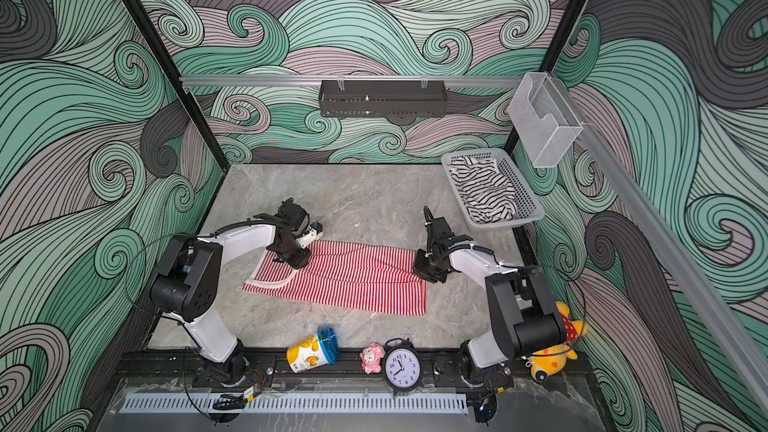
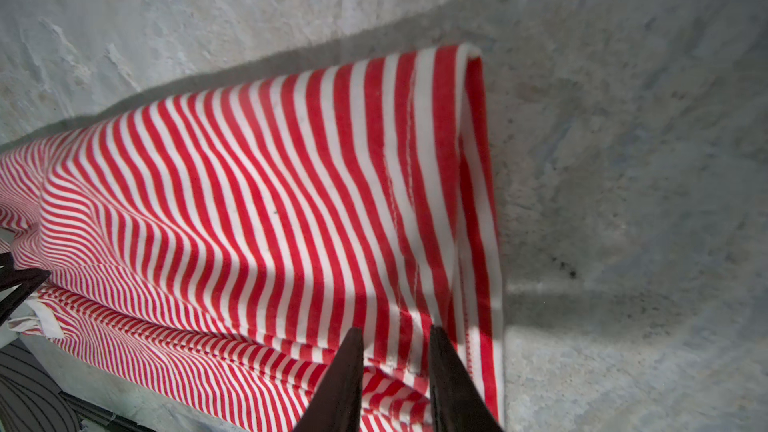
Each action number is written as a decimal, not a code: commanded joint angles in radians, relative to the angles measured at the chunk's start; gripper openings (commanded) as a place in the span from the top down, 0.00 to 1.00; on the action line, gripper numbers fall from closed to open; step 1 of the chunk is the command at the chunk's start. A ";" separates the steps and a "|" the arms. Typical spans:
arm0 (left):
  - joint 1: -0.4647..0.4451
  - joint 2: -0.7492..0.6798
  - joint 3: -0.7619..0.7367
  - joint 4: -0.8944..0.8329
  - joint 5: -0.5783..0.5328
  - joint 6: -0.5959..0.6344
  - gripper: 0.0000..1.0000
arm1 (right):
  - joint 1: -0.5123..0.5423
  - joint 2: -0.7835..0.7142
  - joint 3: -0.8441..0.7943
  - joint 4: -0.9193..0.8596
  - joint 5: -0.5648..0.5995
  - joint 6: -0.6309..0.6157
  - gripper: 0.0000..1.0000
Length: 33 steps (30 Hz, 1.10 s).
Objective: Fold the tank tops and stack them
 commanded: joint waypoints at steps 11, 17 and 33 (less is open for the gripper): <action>-0.009 -0.012 -0.016 -0.002 -0.007 0.007 0.85 | 0.004 -0.034 -0.020 -0.049 0.039 0.014 0.71; -0.009 -0.029 -0.018 -0.004 -0.018 0.006 0.88 | 0.004 -0.025 -0.026 -0.041 0.042 0.026 0.71; -0.009 -0.134 -0.056 -0.002 -0.053 0.010 0.98 | 0.004 -0.007 -0.016 0.023 -0.029 0.052 0.97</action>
